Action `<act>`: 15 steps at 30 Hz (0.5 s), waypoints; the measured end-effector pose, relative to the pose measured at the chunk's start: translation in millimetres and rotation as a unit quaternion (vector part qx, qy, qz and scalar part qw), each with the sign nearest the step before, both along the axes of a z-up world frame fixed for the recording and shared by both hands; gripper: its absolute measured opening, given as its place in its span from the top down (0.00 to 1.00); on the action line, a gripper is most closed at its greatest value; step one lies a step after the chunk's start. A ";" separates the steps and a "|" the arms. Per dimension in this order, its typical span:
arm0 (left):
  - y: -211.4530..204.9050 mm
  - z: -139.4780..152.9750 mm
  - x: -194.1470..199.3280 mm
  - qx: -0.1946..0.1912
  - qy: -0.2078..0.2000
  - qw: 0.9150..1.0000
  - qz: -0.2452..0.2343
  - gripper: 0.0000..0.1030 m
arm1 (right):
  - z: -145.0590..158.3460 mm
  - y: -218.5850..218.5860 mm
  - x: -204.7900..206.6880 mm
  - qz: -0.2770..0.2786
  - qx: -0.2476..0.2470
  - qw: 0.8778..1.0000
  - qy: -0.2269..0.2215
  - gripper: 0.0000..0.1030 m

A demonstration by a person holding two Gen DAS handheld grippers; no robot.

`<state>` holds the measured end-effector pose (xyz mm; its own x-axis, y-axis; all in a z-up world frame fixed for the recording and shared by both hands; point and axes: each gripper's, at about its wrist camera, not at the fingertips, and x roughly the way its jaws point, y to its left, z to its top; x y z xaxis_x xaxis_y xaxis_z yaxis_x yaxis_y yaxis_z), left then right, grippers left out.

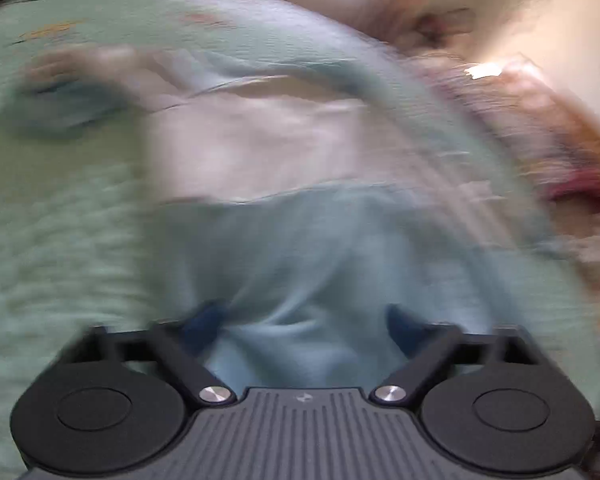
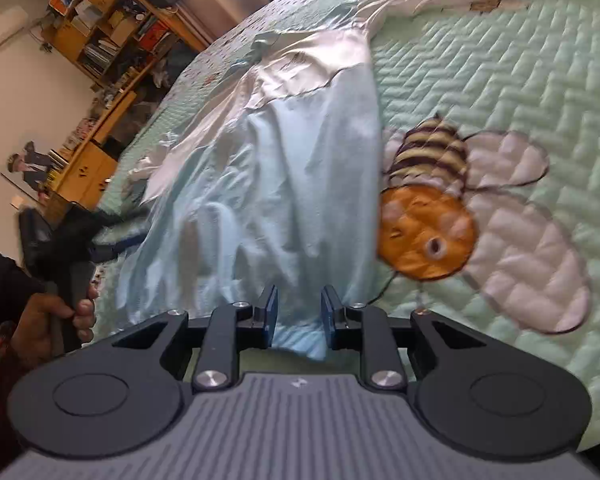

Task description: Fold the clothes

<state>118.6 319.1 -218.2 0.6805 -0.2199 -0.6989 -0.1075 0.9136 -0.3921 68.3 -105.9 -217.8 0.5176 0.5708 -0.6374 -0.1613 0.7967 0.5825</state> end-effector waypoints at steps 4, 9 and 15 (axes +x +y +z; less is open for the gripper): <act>32.7 15.5 -24.0 -0.016 -0.007 0.998 0.058 0.32 | 5.1 -4.8 5.0 -0.003 -0.018 1.000 -0.016 0.74; 9.0 46.7 -19.5 -0.043 -0.067 0.997 0.012 0.13 | 22.3 14.7 44.7 0.007 -0.001 0.998 -0.062 0.74; -32.5 16.9 16.9 0.023 -0.011 0.999 -0.045 0.11 | -2.2 34.4 85.2 0.027 -0.037 0.998 -0.037 0.76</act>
